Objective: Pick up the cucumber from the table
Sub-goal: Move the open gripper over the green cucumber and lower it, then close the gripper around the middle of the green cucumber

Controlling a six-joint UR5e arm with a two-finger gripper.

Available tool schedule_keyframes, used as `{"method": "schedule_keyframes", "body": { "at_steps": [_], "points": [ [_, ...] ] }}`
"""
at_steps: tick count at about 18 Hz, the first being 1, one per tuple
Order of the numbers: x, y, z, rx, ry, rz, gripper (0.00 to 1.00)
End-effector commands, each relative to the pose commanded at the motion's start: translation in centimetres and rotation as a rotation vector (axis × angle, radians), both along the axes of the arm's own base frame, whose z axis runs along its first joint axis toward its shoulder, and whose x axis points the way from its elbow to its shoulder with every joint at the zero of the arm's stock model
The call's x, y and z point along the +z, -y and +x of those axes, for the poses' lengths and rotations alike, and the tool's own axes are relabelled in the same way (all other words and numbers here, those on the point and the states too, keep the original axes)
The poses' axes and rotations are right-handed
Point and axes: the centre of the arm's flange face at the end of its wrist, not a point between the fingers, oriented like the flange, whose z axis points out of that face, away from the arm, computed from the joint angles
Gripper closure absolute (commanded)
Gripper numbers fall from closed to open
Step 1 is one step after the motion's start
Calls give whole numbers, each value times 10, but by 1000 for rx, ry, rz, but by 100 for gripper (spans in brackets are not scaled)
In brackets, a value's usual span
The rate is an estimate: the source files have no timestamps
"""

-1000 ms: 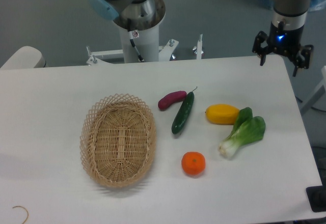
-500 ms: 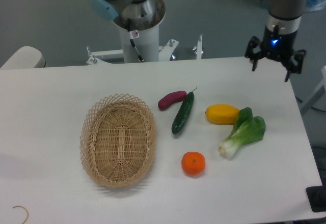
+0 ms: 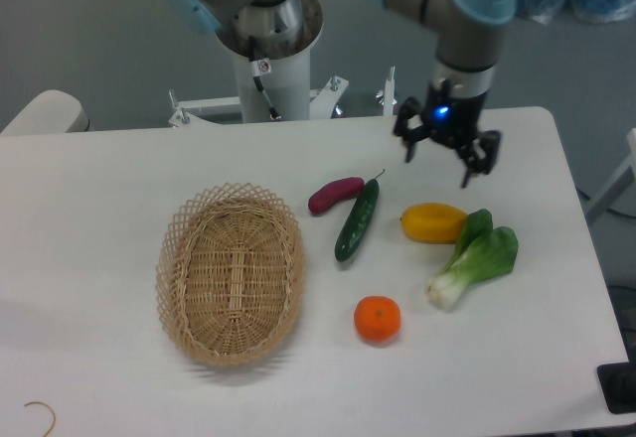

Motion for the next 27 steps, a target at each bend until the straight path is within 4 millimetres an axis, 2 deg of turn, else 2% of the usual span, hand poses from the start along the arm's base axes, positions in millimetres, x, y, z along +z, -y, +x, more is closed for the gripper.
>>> {"method": "schedule_keyframes", "body": {
  "at_steps": [4, 7, 10, 15, 22, 27],
  "points": [
    [-26, -5, 20, -8, -31, -88, 0],
    [-48, -3, 28, -12, -32, -97, 0],
    [-65, -20, 31, -38, -10, -113, 0],
    [-85, -34, 40, -72, 25, -128, 0],
    [-114, -41, 29, -74, 70, -152, 0],
    [-122, -43, 24, -51, 82, -156, 0]
  ]
}}
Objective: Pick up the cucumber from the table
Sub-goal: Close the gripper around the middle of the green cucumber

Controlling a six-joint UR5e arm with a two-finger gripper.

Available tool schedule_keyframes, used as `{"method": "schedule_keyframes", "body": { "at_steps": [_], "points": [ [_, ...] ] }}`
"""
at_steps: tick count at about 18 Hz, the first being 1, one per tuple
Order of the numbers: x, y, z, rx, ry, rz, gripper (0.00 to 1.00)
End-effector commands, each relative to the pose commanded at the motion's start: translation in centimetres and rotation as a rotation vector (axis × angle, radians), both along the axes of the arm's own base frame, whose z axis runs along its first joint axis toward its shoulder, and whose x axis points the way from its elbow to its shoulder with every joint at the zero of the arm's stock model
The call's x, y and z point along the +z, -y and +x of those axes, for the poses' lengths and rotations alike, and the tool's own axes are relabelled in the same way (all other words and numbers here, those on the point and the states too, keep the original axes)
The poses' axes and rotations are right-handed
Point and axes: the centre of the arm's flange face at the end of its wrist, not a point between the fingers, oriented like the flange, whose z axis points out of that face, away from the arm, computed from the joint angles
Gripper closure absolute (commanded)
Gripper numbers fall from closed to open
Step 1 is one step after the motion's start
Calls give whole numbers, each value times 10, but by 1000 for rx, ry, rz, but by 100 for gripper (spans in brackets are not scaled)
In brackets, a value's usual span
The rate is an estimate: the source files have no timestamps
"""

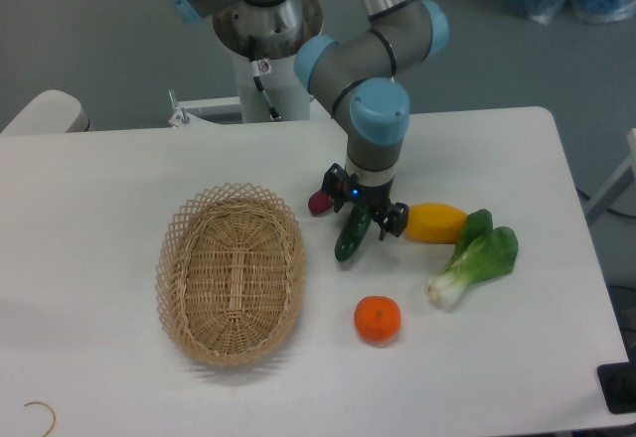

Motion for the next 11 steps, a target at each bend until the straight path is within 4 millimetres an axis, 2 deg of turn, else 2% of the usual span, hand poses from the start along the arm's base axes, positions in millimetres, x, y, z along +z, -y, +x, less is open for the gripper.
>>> {"method": "schedule_keyframes", "body": {
  "at_steps": [5, 11],
  "points": [
    [-5, -1, -2, 6, 7, -7, 2],
    [-9, 0, -1, 10, 12, -20, 27]
  ]
}}
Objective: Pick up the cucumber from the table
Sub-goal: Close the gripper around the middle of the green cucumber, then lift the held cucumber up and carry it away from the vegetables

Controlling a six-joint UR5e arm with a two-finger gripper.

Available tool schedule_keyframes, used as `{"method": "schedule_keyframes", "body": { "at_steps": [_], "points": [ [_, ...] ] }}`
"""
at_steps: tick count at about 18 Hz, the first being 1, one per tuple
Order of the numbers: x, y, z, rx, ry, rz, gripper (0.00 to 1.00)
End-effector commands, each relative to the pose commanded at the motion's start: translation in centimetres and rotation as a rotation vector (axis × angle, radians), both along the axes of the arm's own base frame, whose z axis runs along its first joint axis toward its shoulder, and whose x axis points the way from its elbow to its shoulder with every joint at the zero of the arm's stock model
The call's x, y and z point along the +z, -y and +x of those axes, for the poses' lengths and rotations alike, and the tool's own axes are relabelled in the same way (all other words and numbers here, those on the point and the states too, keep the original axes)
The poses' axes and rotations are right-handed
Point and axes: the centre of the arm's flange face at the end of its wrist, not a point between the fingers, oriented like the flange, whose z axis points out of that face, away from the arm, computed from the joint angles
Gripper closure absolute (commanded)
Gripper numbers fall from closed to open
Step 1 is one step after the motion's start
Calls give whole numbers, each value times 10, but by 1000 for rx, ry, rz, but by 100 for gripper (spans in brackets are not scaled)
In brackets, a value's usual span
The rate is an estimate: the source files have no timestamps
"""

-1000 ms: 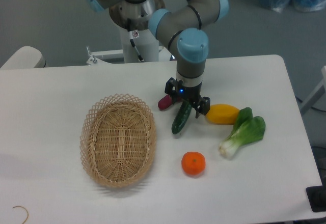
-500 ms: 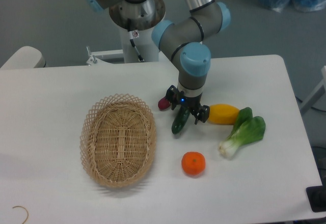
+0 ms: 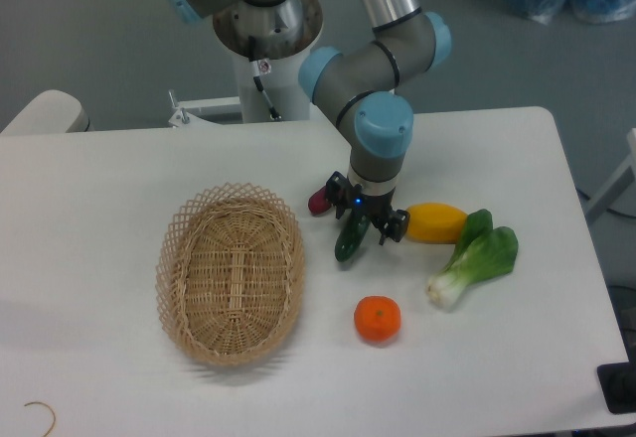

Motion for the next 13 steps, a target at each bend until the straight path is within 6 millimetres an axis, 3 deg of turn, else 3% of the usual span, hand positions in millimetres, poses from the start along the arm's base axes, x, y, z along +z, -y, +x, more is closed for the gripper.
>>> {"method": "schedule_keyframes", "body": {
  "at_steps": [2, 8, 13],
  "points": [
    [1, 0, -1, 9, -2, 2, 39],
    [12, -5, -9, 14, -24, 15, 91],
    [24, -5, -20, 10, -60, 1, 93]
  ]
}}
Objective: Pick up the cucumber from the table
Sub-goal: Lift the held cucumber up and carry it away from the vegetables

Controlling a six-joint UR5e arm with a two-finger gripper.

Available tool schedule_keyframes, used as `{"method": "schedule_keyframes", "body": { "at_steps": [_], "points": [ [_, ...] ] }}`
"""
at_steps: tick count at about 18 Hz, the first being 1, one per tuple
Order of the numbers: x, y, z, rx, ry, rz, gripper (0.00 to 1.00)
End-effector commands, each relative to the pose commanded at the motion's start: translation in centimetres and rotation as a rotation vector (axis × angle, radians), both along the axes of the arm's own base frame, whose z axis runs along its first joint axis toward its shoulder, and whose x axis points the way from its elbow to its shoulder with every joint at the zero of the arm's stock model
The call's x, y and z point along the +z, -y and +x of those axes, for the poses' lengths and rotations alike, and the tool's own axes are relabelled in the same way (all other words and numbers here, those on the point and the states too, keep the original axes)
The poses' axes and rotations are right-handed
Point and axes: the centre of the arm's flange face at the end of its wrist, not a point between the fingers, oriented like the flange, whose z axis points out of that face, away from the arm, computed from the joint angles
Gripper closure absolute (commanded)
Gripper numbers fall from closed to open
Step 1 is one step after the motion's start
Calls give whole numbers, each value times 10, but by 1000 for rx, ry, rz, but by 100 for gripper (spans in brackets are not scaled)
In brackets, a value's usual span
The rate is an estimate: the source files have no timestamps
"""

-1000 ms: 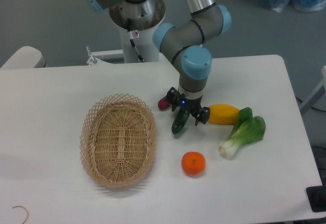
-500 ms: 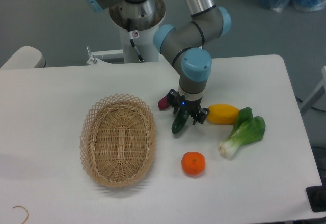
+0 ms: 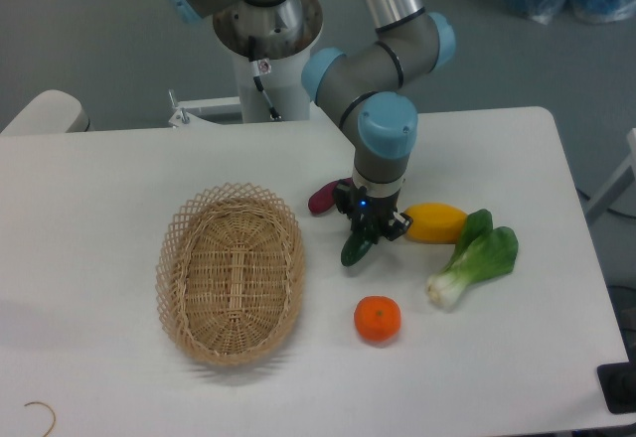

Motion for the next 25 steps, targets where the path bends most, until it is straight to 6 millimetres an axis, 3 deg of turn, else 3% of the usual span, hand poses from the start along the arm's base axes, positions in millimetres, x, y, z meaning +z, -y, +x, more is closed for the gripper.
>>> {"method": "schedule_keyframes", "body": {
  "at_steps": [3, 5, 10, 14, 16, 20, 25],
  "points": [
    [41, 0, -25, 1, -136, -70, 93],
    [76, -1, -55, -45, -197, -102, 93],
    [143, 53, -144, -92, -217, -91, 93],
    [172, 107, -188, -102, -169, 13, 93],
    [179, 122, -193, -132, -156, 37, 93],
    [190, 124, -189, -141, -166, 36, 93],
    [188, 126, -190, -139, -161, 38, 93]
  ]
}}
